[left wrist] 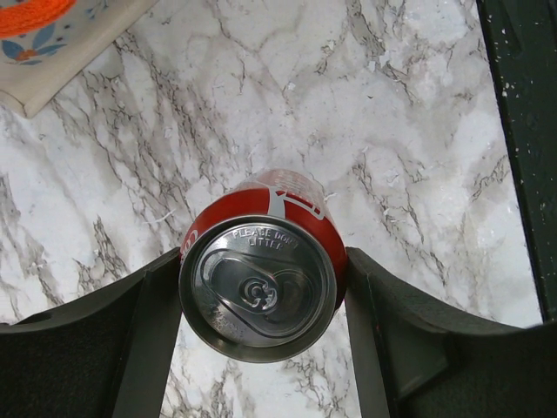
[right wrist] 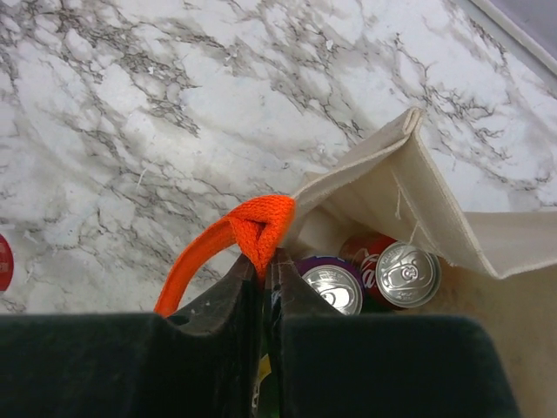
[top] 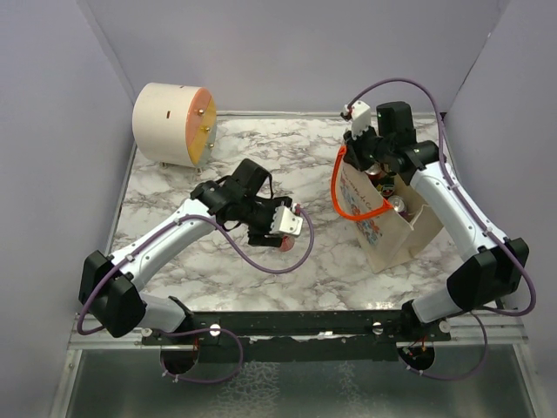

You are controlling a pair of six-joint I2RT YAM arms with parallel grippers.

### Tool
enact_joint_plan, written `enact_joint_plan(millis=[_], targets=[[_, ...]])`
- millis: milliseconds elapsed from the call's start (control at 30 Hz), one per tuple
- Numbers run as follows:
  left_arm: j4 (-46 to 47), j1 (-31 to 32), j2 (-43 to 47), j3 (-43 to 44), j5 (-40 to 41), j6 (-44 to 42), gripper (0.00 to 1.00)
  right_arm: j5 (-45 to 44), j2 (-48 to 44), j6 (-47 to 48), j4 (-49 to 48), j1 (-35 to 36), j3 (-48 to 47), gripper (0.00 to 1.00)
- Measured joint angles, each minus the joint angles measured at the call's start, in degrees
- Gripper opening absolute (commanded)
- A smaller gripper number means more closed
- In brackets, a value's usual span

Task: Place the beverage into the canvas bag
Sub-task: Adjust the canvas bag at the center of the board.

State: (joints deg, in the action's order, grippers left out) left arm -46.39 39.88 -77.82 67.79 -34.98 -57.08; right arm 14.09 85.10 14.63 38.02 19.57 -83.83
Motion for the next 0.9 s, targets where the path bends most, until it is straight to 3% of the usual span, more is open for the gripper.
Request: enact_joint_plan(millis=[900], targets=[[1.1,-6.8,0.2,2.0,0.1,2.6,0.00,0.3,10.1,-2.3,5.4,10.4,-9.9,0.01]])
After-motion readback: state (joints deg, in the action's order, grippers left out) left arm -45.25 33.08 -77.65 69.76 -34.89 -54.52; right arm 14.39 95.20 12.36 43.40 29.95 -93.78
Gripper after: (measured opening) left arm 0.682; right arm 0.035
